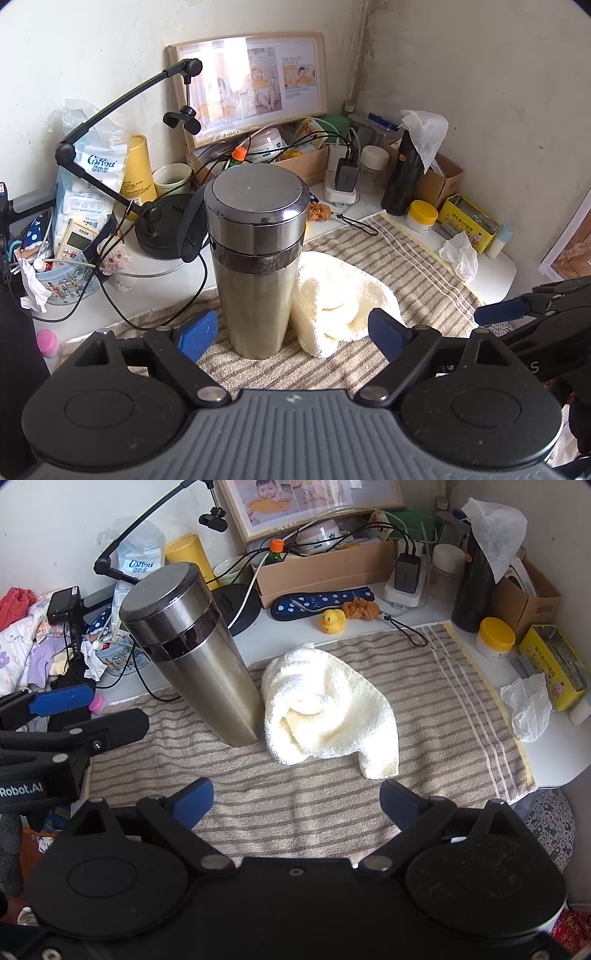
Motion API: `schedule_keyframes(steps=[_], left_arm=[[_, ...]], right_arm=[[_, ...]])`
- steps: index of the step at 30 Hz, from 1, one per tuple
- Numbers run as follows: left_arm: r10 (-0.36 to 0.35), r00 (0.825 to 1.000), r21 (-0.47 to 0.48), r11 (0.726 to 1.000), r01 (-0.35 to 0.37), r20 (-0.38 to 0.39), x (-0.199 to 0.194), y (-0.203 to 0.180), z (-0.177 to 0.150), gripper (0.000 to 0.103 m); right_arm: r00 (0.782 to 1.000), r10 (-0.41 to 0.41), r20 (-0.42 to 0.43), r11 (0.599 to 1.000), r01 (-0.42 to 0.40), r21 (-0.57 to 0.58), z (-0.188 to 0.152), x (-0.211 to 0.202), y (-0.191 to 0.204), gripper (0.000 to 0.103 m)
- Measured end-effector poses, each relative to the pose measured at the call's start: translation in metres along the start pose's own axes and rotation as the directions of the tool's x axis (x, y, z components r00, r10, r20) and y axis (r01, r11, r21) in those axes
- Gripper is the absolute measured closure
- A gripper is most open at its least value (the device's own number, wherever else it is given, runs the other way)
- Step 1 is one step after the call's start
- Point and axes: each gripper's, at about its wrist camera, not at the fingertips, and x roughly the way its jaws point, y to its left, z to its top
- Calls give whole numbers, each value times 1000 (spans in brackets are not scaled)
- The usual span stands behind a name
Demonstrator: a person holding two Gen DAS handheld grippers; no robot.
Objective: Clean container
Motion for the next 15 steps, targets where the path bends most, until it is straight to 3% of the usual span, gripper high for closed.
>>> schedule_keyframes(steps=[15], left_arm=[[2, 1000, -14, 1000, -2, -12, 5, 2, 3, 14]], right_arm=[[1000, -8, -8, 999, 8, 32, 2, 3, 1, 6]])
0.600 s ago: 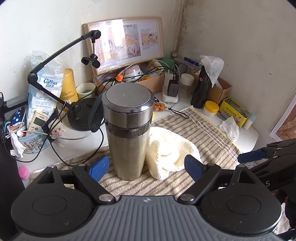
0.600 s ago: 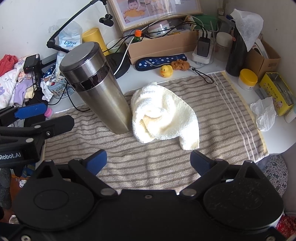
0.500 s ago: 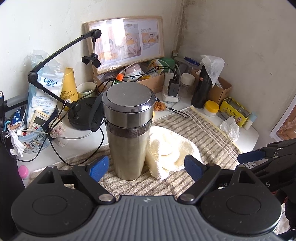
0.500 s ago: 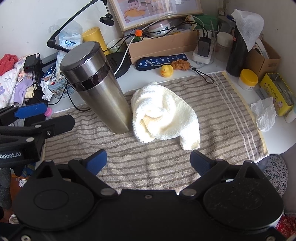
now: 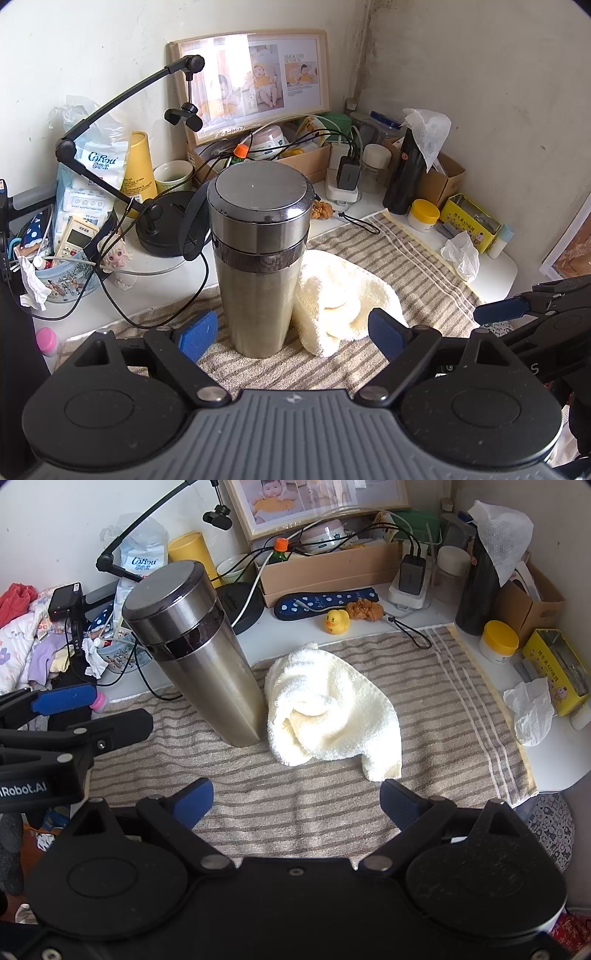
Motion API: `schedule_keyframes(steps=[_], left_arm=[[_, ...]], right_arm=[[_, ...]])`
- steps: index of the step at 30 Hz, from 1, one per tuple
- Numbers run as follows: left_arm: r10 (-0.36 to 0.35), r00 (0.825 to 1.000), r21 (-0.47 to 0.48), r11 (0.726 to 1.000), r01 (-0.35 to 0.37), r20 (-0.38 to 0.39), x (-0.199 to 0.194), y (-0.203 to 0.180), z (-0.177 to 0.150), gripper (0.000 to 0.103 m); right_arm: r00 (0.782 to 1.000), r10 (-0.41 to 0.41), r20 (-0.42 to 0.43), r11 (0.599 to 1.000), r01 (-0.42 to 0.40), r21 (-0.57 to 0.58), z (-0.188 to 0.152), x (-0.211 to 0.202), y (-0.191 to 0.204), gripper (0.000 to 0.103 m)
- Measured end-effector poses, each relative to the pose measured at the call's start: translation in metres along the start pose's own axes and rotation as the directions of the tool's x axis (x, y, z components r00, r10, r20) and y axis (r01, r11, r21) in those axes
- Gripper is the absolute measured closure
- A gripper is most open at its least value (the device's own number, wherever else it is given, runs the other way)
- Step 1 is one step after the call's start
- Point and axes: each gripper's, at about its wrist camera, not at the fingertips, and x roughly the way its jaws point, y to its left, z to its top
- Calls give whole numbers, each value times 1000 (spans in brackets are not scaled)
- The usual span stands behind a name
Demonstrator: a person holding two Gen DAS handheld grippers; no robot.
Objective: Clean container
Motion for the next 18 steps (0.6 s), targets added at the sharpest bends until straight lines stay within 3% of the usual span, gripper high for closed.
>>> schedule_keyframes(steps=[18], left_arm=[[3, 1000, 0, 1000, -3, -5, 5, 0, -3, 14]], right_arm=[[1000, 10, 7, 999, -9, -34, -2, 2, -1, 6]])
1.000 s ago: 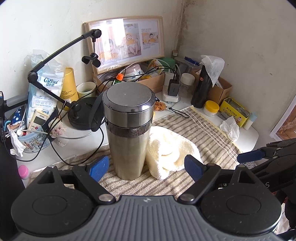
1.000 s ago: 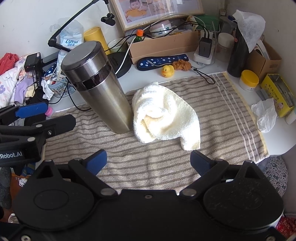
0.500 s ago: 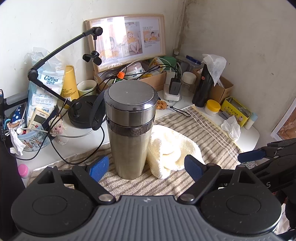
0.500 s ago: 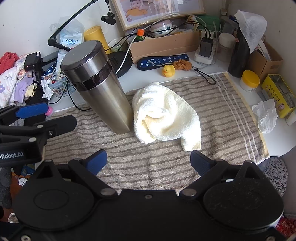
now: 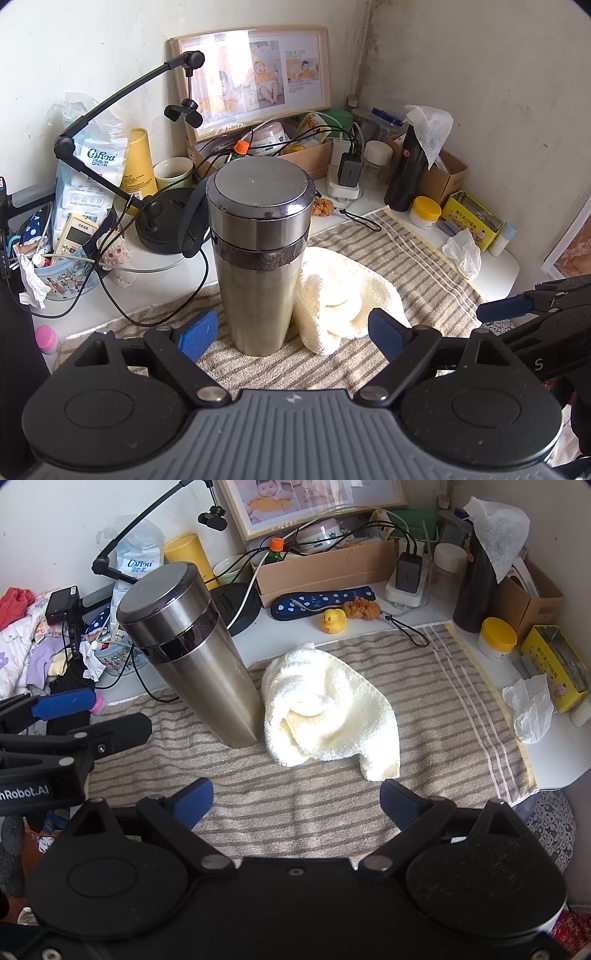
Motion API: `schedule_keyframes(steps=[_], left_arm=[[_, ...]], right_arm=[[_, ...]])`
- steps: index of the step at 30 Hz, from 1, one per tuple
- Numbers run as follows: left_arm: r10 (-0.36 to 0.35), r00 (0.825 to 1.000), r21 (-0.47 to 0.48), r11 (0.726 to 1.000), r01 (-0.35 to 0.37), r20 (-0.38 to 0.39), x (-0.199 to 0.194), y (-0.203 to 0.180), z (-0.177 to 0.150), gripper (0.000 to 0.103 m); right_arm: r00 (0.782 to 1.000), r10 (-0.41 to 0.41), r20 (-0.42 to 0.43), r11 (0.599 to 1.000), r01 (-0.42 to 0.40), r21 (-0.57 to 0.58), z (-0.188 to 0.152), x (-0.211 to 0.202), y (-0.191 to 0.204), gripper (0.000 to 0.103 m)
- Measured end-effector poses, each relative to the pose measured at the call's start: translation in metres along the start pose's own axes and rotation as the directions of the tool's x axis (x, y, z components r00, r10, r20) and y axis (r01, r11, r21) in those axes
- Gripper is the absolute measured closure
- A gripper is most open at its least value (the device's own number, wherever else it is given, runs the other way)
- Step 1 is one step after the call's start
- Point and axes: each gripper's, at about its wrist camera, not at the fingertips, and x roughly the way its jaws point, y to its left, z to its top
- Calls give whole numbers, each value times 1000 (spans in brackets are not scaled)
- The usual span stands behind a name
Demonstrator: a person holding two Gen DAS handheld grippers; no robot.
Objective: Clean container
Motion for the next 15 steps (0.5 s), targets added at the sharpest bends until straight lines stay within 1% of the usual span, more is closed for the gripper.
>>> schedule_keyframes(steps=[6, 8, 15], left_arm=[[0, 1000, 0, 1000, 0, -1, 1, 0, 0, 14], [0, 1000, 1, 1000, 0, -2, 2, 0, 0, 14], [0, 1000, -1, 1000, 0, -3, 4, 3, 0, 14]], right_arm=[[1000, 1, 0, 1000, -1, -1, -5, 1, 2, 6], [1000, 1, -4, 1000, -1, 8, 4, -1, -2, 6], [1000, 2, -7, 1000, -2, 10, 5, 1, -2, 6]])
